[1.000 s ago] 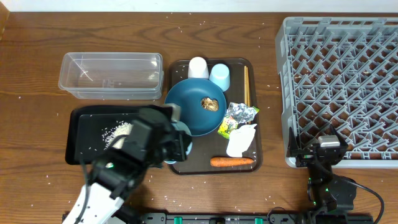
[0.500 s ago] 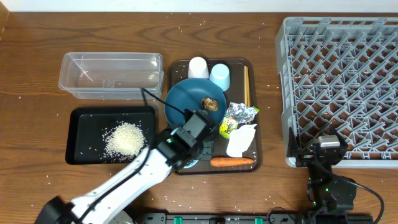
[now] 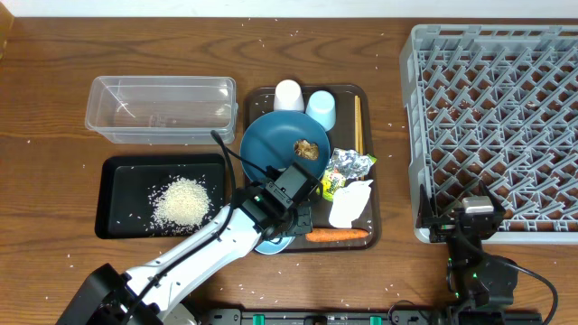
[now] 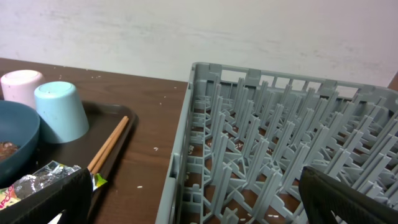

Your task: Sort waste into correct bins and load items into the dishwasher rack

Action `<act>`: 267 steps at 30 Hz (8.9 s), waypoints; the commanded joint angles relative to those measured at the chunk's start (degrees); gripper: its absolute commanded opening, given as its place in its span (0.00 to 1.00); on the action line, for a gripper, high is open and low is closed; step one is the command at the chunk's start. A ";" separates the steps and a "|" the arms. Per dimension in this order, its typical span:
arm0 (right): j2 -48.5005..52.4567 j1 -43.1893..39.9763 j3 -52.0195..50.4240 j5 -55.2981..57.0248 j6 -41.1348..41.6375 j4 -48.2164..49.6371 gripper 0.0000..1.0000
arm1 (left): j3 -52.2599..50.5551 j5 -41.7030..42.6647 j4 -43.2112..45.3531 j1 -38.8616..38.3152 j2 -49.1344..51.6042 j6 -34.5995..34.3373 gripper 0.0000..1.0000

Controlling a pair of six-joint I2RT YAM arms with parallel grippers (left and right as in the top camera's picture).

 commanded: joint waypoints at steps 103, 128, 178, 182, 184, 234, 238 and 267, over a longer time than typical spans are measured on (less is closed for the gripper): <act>0.02 -0.52 -0.09 -0.04 -0.35 -0.22 0.99 | 6.25 56.04 -3.37 56.37 -23.76 17.38 0.06; 0.02 -0.52 -0.09 -0.04 -0.35 -0.22 0.99 | 5.20 80.96 -7.80 82.18 -9.07 17.11 0.06; 0.02 -0.52 -0.09 -0.04 -0.35 -0.22 0.99 | 5.20 38.69 -35.08 52.96 -30.56 30.08 0.06; 0.02 -0.52 -0.09 -0.04 -0.35 -0.22 0.99 | 5.20 35.67 -35.06 48.46 -32.13 26.67 0.06; 0.02 -0.52 -0.09 -0.04 -0.33 -0.22 0.99 | 5.20 34.34 -34.47 46.86 -32.04 25.53 0.06; 0.02 -0.52 -0.09 -0.04 -0.35 -0.22 0.99 | 4.24 14.03 -5.57 -4.85 0.28 6.34 0.09; 0.02 -0.52 -0.09 -0.04 -0.35 -0.22 0.99 | 4.24 9.07 -5.60 -4.83 3.13 6.38 0.06; 0.02 -0.52 -0.09 -0.04 -0.35 -0.22 0.99 | 11.15 -0.46 -6.29 -0.13 -4.11 11.78 0.52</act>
